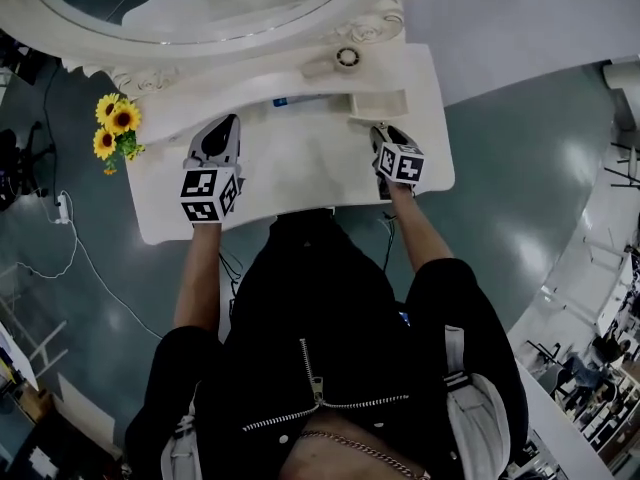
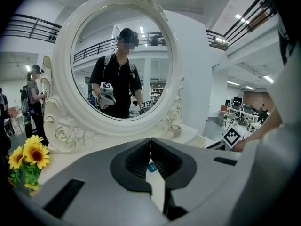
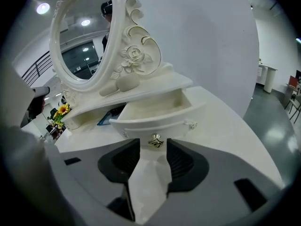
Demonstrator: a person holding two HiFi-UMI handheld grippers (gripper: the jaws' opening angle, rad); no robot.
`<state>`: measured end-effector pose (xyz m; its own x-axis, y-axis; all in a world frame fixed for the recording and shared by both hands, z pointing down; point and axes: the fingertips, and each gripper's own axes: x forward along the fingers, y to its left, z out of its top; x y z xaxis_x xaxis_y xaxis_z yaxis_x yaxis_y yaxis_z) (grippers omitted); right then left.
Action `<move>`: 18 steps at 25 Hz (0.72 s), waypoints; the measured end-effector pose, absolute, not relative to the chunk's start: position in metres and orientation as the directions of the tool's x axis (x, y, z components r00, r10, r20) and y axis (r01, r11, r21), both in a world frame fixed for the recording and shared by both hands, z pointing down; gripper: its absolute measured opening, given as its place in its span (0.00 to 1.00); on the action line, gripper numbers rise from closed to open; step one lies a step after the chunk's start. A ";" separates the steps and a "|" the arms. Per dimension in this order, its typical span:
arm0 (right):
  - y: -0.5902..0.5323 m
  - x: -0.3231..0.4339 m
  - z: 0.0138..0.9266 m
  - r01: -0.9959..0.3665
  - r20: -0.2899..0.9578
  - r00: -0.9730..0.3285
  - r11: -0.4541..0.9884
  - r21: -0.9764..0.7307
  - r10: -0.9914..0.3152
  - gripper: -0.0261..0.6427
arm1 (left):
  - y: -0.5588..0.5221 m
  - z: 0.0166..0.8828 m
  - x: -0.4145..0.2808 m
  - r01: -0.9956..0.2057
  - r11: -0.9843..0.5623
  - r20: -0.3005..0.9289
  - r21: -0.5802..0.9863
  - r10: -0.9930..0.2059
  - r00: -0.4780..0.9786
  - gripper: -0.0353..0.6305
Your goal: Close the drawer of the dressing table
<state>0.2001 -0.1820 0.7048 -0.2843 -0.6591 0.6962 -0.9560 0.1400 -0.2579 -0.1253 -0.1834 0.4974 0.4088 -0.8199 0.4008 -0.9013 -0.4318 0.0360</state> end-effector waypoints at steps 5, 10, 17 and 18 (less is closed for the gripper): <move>-0.187 0.203 0.710 -0.961 0.719 -0.267 0.119 -0.250 -0.642 0.26 | -0.182 0.497 -0.134 -0.913 -0.406 0.403 0.031 -0.831 0.383 0.09; -0.189 0.202 0.712 -0.963 0.725 -0.261 0.119 -0.242 -0.637 0.21 | -0.184 0.495 -0.140 -0.919 -0.394 0.400 0.029 -0.837 0.372 0.09; -0.188 0.204 0.709 -0.964 0.721 -0.257 0.116 -0.240 -0.644 0.20 | -0.187 0.493 -0.138 -0.916 -0.400 0.395 0.031 -0.837 0.379 0.09; -0.188 0.204 0.707 -0.964 0.717 -0.254 0.115 -0.238 -0.649 0.19 | -0.188 0.493 -0.138 -0.916 -0.400 0.394 0.031 -0.837 0.379 0.09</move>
<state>0.2044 -0.1884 0.7071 -0.2544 -0.6487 0.7173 -0.9645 0.1154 -0.2377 -0.1376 -0.1878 0.4930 0.3794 -0.8372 0.3939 -0.9158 -0.4003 0.0314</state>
